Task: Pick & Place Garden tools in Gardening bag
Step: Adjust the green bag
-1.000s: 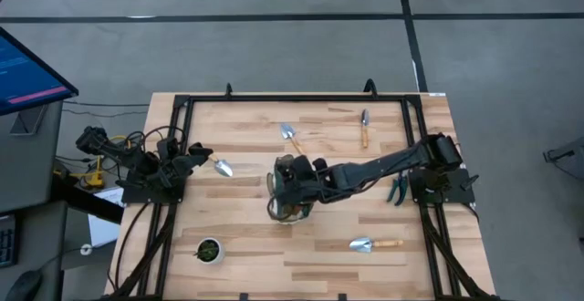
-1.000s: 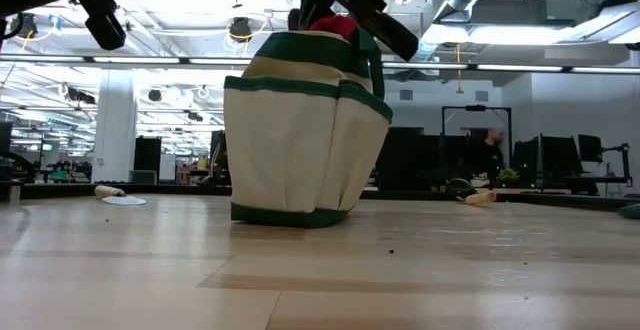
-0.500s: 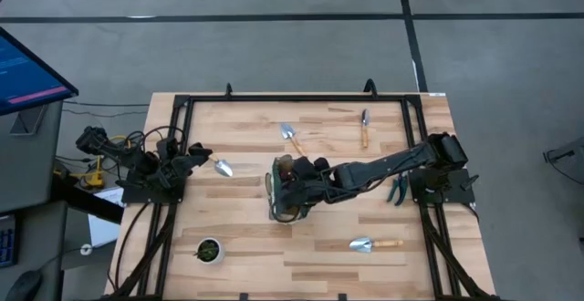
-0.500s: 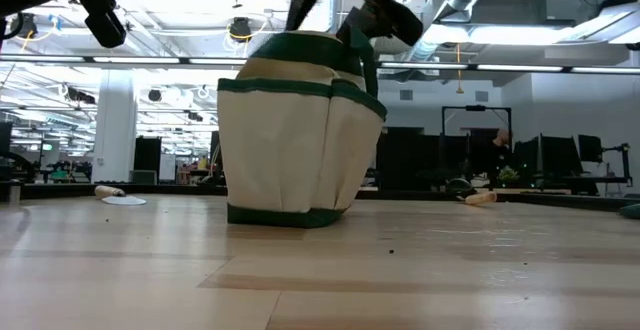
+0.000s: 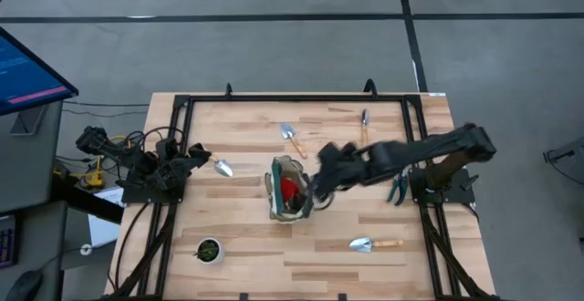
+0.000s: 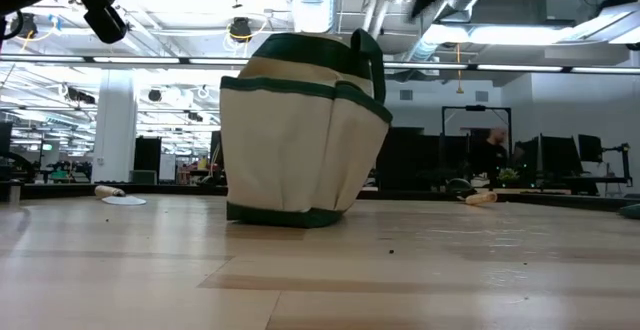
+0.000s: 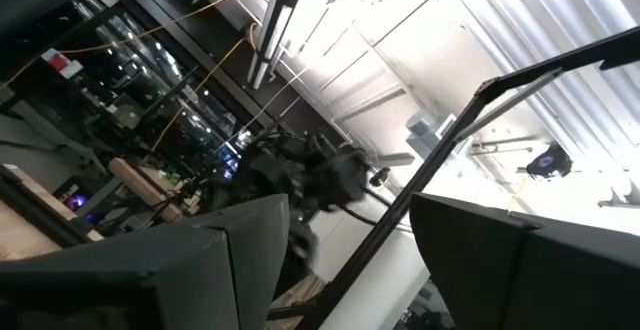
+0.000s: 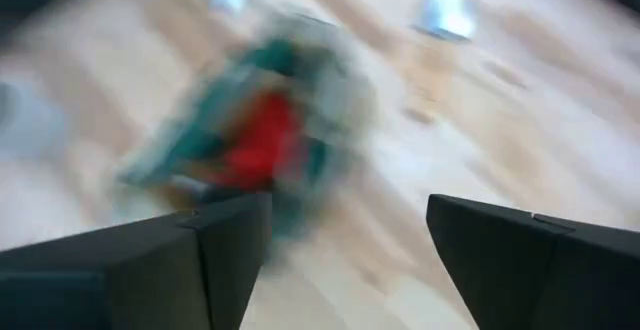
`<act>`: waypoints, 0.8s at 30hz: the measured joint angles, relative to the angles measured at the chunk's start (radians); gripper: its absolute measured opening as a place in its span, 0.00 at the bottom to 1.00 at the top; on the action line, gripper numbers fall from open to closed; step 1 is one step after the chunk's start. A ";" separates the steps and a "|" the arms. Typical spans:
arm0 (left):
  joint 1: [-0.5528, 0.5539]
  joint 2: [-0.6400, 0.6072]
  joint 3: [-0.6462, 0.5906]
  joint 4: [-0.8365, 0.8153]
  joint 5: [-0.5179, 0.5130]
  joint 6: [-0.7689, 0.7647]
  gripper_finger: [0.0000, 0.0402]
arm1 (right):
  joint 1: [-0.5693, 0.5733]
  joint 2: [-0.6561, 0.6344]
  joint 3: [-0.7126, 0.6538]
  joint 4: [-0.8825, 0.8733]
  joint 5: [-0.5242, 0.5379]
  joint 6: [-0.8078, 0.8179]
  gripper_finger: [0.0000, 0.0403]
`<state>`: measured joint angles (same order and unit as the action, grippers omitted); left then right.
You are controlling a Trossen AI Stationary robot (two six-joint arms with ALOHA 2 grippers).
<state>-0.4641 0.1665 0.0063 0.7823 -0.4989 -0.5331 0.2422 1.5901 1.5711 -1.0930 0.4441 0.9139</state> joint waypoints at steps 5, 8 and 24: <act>0.000 0.000 0.000 0.007 -0.002 0.000 0.50 | -0.100 -0.091 -0.001 -0.280 0.033 0.146 0.64; 0.000 0.000 0.000 0.014 -0.003 -0.004 0.50 | -0.181 -0.103 -0.002 -0.384 0.052 0.156 0.65; 0.000 0.000 0.000 0.030 -0.015 -0.007 0.50 | -0.667 -0.099 -0.336 -0.250 -0.037 -0.254 0.65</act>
<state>-0.4641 0.1663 0.0063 0.8119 -0.5142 -0.5400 -0.4245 1.4909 1.2352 -1.3431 0.4070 0.6600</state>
